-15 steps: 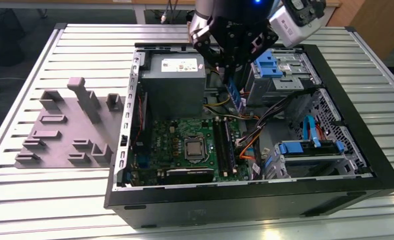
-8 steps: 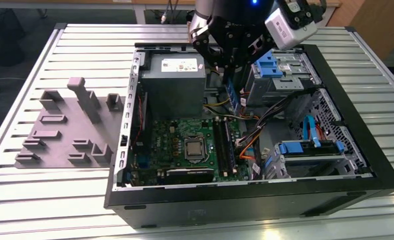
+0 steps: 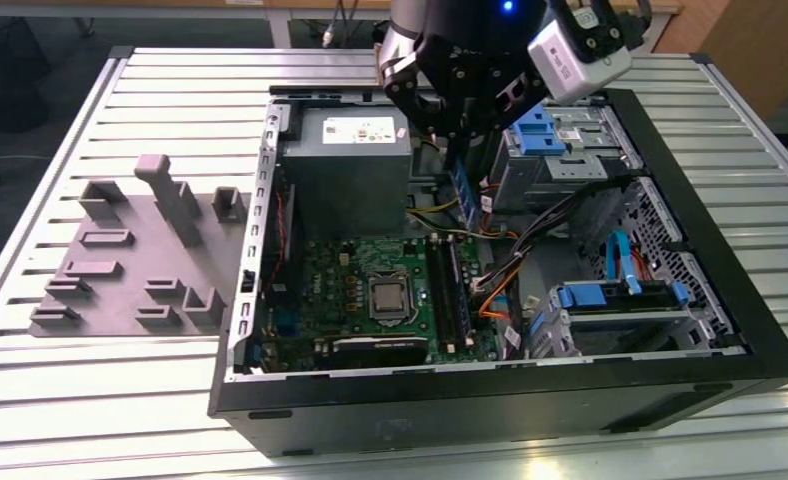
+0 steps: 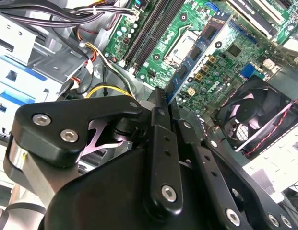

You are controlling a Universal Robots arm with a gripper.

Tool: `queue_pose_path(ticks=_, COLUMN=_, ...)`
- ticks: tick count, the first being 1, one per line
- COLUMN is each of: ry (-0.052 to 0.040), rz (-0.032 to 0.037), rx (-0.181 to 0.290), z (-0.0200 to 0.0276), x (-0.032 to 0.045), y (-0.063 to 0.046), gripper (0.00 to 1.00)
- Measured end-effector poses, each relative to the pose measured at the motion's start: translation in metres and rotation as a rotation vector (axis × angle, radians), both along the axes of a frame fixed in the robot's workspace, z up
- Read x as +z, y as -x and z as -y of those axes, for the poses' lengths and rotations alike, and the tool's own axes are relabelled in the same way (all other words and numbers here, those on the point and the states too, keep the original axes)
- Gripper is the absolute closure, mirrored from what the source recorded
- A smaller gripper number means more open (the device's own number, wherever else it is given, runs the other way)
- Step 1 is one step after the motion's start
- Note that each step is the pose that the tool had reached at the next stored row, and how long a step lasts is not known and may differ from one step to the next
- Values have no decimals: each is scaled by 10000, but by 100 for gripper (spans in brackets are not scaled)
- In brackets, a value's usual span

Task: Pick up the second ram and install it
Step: 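Insert the second ram into the second slot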

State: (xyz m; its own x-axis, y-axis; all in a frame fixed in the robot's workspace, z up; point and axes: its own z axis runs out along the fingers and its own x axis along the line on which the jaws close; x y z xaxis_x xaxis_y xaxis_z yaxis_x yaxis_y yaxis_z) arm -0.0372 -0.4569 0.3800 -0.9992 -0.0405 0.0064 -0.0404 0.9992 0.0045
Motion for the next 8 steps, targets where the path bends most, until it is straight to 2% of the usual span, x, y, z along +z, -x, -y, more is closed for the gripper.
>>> queue_pose_path(ticks=8, ry=-1, rz=0, rx=-22, z=0, x=-21, y=0, gripper=86)
